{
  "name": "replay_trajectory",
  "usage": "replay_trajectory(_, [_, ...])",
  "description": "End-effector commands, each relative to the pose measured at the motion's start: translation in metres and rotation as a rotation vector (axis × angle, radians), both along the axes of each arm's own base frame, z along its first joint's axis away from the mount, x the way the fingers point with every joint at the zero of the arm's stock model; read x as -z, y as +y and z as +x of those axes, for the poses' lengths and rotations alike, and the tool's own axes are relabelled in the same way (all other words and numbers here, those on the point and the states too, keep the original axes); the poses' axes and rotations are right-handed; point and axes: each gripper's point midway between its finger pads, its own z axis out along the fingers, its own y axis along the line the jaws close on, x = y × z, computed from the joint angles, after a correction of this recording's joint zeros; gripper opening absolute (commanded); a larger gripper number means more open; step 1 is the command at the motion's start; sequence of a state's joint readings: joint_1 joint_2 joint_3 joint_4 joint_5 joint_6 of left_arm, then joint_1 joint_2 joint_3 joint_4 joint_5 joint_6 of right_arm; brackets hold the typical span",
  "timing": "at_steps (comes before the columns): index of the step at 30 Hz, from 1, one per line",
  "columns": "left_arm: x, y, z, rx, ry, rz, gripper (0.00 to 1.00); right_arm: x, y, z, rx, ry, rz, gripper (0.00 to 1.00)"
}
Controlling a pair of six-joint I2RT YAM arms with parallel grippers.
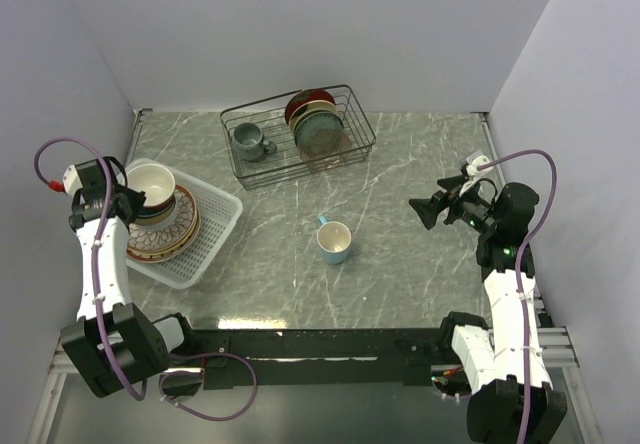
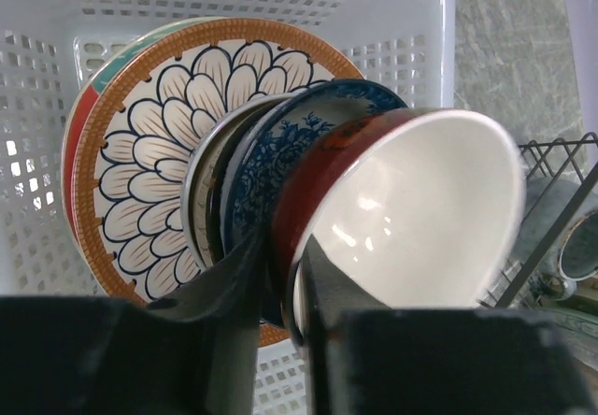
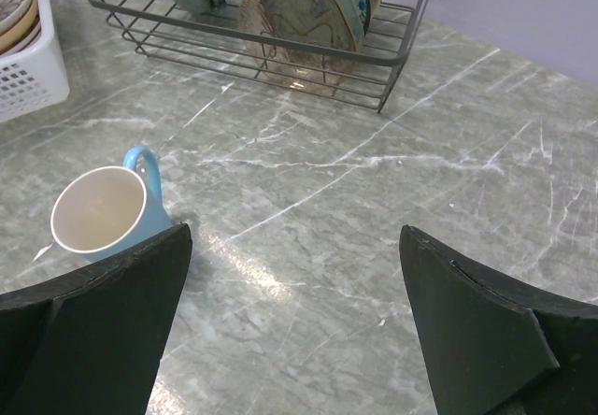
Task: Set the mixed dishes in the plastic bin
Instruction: Place the bowl in the plastic bin.
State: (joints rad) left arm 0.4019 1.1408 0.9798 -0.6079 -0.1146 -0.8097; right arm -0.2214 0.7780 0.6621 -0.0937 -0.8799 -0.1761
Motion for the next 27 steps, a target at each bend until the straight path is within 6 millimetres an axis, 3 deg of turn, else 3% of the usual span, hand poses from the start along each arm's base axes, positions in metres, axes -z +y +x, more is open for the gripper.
replay_trajectory(1, [-0.04,0.007,0.008,-0.032,-0.141,0.049,0.31,-0.023,-0.003,0.002,0.009,-0.069,-0.018,1.0])
replay_trajectory(6, [-0.051,0.005,0.004,-0.032,-0.16,0.056,0.5,-0.024,-0.002,0.002,0.003,-0.069,-0.018,1.0])
replay_trajectory(9, [-0.057,0.004,0.0,-0.031,-0.172,0.059,0.51,-0.025,-0.001,0.002,0.002,-0.071,-0.017,1.0])
replay_trajectory(20, [-0.09,-0.007,-0.017,-0.012,-0.242,0.081,0.77,-0.027,0.001,-0.001,-0.008,-0.076,-0.013,1.0])
replay_trajectory(24, [-0.106,-0.023,-0.021,0.068,-0.311,0.083,0.86,-0.028,0.002,-0.002,-0.016,-0.082,-0.006,1.0])
replay_trajectory(27, [-0.114,-0.047,-0.018,0.201,-0.369,0.057,0.91,-0.028,0.003,-0.003,-0.019,-0.076,-0.004,1.0])
